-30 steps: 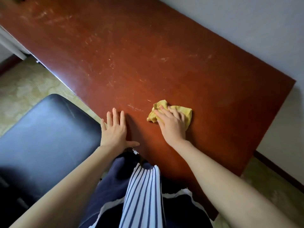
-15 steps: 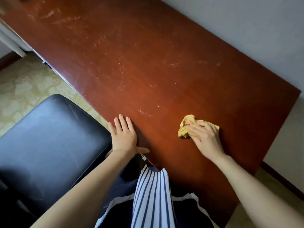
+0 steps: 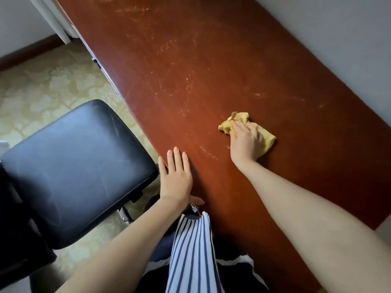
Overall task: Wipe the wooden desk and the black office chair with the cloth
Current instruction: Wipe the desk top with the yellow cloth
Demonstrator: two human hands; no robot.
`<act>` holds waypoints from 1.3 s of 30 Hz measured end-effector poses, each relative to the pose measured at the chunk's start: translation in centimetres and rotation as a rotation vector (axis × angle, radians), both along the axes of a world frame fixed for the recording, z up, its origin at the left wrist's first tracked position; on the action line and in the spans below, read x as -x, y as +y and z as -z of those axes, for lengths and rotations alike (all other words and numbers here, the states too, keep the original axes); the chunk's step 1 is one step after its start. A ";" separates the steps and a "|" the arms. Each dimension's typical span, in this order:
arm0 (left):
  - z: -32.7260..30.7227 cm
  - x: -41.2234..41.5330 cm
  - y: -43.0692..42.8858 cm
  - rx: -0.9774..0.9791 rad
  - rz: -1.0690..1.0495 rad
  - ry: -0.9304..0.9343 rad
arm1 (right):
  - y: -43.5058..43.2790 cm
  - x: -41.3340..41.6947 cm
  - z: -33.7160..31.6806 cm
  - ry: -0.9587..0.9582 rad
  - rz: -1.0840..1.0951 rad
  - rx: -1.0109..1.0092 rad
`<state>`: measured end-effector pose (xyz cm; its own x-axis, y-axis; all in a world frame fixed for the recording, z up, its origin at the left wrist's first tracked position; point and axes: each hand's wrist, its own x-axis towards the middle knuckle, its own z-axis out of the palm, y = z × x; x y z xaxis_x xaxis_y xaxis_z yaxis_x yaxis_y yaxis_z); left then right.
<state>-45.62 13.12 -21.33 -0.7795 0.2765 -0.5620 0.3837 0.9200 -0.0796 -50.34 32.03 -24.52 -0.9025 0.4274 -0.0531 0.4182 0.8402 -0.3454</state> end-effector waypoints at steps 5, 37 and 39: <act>-0.1 0.2 0.2 0.017 -0.005 0.006 | -4.5 -2.5 0.6 0.079 -0.340 0.018; 0.0 0.3 0.4 0.056 0.048 -0.001 | 7.7 -3.2 0.0 -0.151 0.042 -0.066; -0.1 0.3 0.3 0.055 0.043 -0.004 | 6.3 -2.9 -0.1 -0.153 0.038 -0.075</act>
